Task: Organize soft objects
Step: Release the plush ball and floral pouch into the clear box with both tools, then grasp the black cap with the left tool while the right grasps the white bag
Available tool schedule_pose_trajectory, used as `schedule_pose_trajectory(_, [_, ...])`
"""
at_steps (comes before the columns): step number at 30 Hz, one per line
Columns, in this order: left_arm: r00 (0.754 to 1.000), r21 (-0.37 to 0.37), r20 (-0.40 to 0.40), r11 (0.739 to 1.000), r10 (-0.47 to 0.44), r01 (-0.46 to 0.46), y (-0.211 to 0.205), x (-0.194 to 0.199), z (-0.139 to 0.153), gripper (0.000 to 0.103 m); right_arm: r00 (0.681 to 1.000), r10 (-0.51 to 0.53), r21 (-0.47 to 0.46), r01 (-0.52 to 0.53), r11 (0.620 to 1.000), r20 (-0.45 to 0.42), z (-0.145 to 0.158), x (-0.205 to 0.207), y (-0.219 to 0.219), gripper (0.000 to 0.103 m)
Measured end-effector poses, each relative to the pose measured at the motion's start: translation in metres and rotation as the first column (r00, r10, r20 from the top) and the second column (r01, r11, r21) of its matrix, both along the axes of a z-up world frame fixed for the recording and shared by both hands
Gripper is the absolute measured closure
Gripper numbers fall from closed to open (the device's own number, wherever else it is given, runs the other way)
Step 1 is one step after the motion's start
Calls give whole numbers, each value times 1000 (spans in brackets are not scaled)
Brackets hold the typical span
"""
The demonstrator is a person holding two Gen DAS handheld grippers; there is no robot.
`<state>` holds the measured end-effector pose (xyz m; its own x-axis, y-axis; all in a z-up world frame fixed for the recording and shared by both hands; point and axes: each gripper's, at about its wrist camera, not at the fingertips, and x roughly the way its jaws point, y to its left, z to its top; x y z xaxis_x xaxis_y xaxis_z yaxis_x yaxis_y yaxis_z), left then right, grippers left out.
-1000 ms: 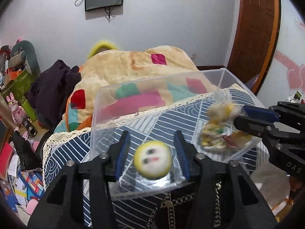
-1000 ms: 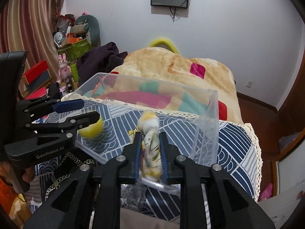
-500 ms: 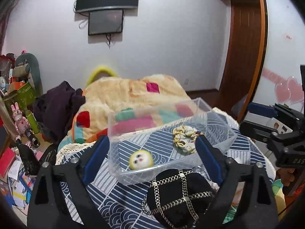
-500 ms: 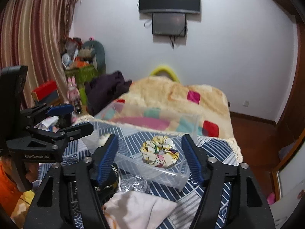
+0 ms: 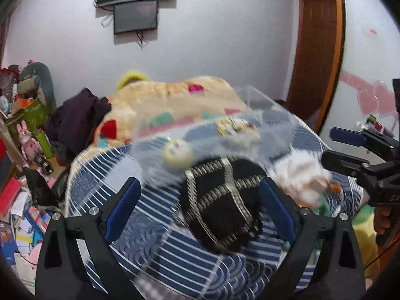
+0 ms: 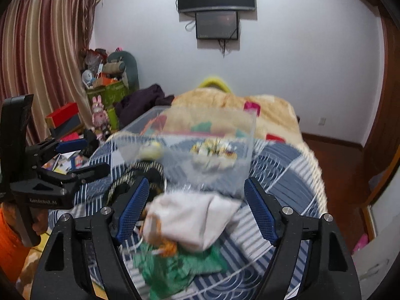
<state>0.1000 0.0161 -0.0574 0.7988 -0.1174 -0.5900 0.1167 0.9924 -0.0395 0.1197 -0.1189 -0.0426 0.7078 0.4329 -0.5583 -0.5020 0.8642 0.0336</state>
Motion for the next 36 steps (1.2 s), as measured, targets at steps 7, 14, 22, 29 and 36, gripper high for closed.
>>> schedule_pose_trajectory(7, [998, 6, -62, 1000, -21, 21, -21, 0, -32, 7, 995, 0, -10, -1, 1000, -99, -34, 5, 6, 27])
schedule_pose_trajectory(14, [998, -1, -60, 1000, 24, -25, -18, 8, -44, 17, 991, 7, 50, -1, 999, -134, -42, 3, -6, 38])
schedule_pose_trajectory(22, [999, -19, -51, 1000, -5, 4, -19, 5, -43, 71, 991, 22, 98, -10, 995, -131, -37, -9, -10, 79])
schedule_pose_trajectory(29, [999, -4, 6, 999, -48, 48, -24, -20, -27, 76, 997, 11, 110, -3, 994, -73, -22, -20, -18, 80])
schedule_pose_trajectory(36, [999, 4, 35, 1000, -23, 23, -19, -28, -16, 86, 1000, 0, 120, 3, 993, -24, -8, -27, -23, 81])
